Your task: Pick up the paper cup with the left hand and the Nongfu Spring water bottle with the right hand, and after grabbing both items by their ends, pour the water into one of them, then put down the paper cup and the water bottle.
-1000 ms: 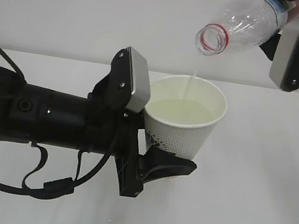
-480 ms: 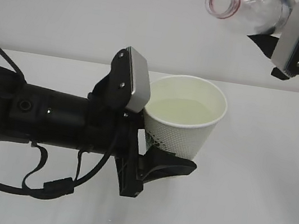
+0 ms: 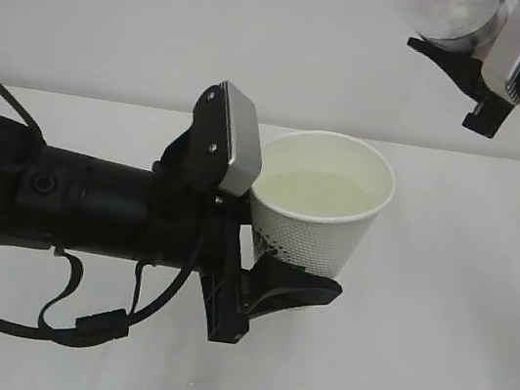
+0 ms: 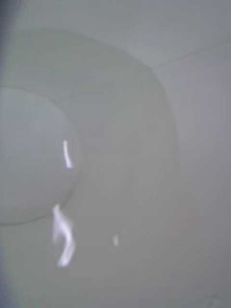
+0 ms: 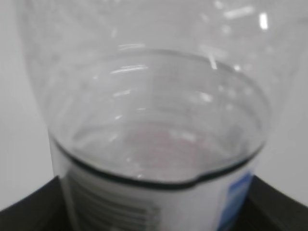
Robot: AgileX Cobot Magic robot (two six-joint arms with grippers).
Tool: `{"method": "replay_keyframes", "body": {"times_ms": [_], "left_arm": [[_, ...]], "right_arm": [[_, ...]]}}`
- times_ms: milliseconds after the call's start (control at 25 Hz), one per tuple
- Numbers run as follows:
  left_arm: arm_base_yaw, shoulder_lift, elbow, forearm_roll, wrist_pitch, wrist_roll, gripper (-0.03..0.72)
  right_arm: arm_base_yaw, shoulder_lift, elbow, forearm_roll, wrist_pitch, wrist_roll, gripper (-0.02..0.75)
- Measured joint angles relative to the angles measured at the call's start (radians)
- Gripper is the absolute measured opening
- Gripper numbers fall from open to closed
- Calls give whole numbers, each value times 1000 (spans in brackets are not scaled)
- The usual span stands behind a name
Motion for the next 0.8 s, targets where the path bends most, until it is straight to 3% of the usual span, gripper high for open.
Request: {"method": "replay_keyframes", "body": {"times_ms": [800], "left_arm": [[0,0,0,0,0,0,526]], "right_arm": [[0,0,0,25,-30,215,512]]}}
